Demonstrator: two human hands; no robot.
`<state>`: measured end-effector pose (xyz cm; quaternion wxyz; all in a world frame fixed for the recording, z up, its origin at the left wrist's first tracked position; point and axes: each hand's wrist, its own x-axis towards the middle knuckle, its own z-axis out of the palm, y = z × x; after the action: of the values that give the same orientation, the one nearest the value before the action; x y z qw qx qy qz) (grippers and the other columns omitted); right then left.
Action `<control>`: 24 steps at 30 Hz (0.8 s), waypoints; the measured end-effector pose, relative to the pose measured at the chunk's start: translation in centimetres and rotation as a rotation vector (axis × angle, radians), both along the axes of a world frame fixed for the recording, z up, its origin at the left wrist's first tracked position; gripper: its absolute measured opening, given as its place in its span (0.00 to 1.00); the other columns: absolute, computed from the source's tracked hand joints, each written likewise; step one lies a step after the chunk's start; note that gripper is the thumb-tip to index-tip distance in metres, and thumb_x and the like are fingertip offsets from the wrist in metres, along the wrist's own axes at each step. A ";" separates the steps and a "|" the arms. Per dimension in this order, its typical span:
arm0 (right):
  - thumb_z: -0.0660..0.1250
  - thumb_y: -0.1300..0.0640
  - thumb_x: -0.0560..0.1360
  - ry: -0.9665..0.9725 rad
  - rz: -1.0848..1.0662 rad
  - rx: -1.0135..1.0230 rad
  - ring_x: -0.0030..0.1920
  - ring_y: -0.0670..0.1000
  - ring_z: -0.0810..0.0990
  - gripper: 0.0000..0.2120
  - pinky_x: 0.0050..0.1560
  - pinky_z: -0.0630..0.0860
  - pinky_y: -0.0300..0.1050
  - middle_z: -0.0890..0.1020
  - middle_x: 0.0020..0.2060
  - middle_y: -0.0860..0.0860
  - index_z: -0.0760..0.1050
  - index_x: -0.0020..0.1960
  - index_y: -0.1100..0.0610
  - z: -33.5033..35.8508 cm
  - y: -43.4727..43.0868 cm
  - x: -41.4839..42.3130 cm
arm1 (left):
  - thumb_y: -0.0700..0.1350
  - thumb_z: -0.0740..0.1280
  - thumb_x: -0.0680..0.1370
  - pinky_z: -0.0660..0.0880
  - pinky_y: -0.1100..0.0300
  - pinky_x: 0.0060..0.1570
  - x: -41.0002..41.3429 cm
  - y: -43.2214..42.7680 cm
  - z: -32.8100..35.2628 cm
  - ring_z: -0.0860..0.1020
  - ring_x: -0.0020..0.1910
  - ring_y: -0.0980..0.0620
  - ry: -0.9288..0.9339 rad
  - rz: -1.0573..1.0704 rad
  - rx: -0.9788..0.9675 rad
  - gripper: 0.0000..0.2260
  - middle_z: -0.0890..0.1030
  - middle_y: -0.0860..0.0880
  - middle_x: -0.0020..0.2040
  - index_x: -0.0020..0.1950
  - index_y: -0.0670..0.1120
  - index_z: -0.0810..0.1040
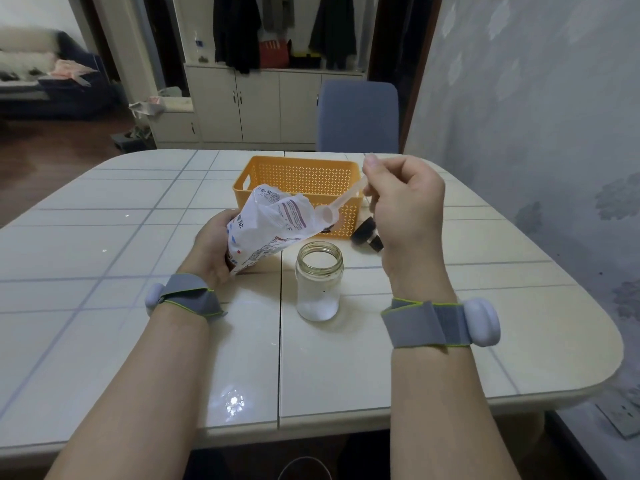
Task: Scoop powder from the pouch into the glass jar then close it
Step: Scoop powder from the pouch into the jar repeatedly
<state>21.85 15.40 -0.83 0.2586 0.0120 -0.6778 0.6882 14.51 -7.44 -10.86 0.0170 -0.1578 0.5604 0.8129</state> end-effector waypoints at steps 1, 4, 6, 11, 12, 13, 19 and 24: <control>0.69 0.57 0.80 -0.017 0.012 0.015 0.31 0.45 0.74 0.11 0.34 0.73 0.41 0.79 0.31 0.49 0.78 0.40 0.57 -0.1 -0.3 -0.2 | 0.49 0.61 0.81 0.78 0.57 0.42 0.0 0.1 0.0 0.79 0.42 0.46 0.012 0.014 -0.014 0.10 0.81 0.45 0.46 0.50 0.47 0.80; 0.69 0.59 0.79 -0.054 0.099 0.092 0.27 0.46 0.77 0.10 0.29 0.74 0.42 0.83 0.31 0.50 0.79 0.39 0.59 -1.3 -1.4 -0.5 | 0.50 0.66 0.77 0.75 0.55 0.44 0.2 -0.1 0.2 0.79 0.41 0.48 0.031 0.042 -0.080 0.07 0.80 0.46 0.46 0.50 0.47 0.78; 0.71 0.61 0.76 -0.053 0.158 0.190 0.30 0.52 0.80 0.07 0.36 0.81 0.51 0.85 0.32 0.51 0.82 0.40 0.60 -2.2 -1.9 -0.5 | 0.50 0.66 0.74 0.76 0.52 0.49 0.3 0.0 0.2 0.80 0.48 0.43 0.028 -0.032 0.009 0.14 0.81 0.43 0.52 0.55 0.46 0.82; 0.73 0.56 0.72 -0.060 0.188 0.518 0.37 0.48 0.84 0.04 0.42 0.84 0.53 0.86 0.33 0.45 0.86 0.40 0.52 -2.5 -2.8 -0.4 | 0.54 0.65 0.77 0.71 0.44 0.66 0.1 -0.3 -0.1 0.77 0.61 0.38 0.109 -0.127 0.091 0.25 0.78 0.39 0.66 0.71 0.42 0.78; 0.72 0.54 0.72 -0.039 0.174 0.609 0.40 0.49 0.84 0.04 0.43 0.83 0.53 0.86 0.34 0.45 0.86 0.41 0.52 -2.4 -3.0 -0.3 | 0.54 0.65 0.77 0.71 0.44 0.66 0.0 -0.2 -0.2 0.78 0.61 0.39 0.121 -0.144 0.100 0.25 0.79 0.39 0.66 0.70 0.41 0.78; 0.72 0.53 0.73 -0.015 0.151 0.711 0.41 0.50 0.84 0.05 0.43 0.82 0.52 0.86 0.36 0.45 0.86 0.42 0.51 -2.2 -3.3 -0.2 | 0.53 0.66 0.76 0.75 0.48 0.62 -0.1 -0.2 -0.2 0.81 0.57 0.40 0.130 -0.156 0.111 0.23 0.81 0.40 0.61 0.66 0.41 0.81; 0.64 0.55 0.76 0.036 0.115 1.029 0.45 0.56 0.81 0.08 0.47 0.79 0.51 0.84 0.41 0.47 0.83 0.45 0.51 -2.0 -5.5 0.3 | 0.48 0.56 0.84 0.81 0.60 0.39 0.5 0.9 0.4 0.85 0.39 0.48 0.215 -0.207 0.103 0.24 0.86 0.44 0.40 0.40 0.44 0.89; 0.63 0.59 0.71 -0.092 0.210 0.910 0.41 0.55 0.82 0.09 0.51 0.79 0.56 0.83 0.34 0.48 0.82 0.38 0.53 -1.8 -5.7 -0.3 | 0.49 0.59 0.83 0.80 0.60 0.33 0.1 0.6 0.4 0.84 0.36 0.47 0.192 -0.179 0.098 0.17 0.85 0.44 0.40 0.49 0.42 0.84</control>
<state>21.51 9.69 -2.60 0.1258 0.1621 -0.9166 0.3433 14.61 -6.86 -10.50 0.0432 -0.0277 0.5310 0.8458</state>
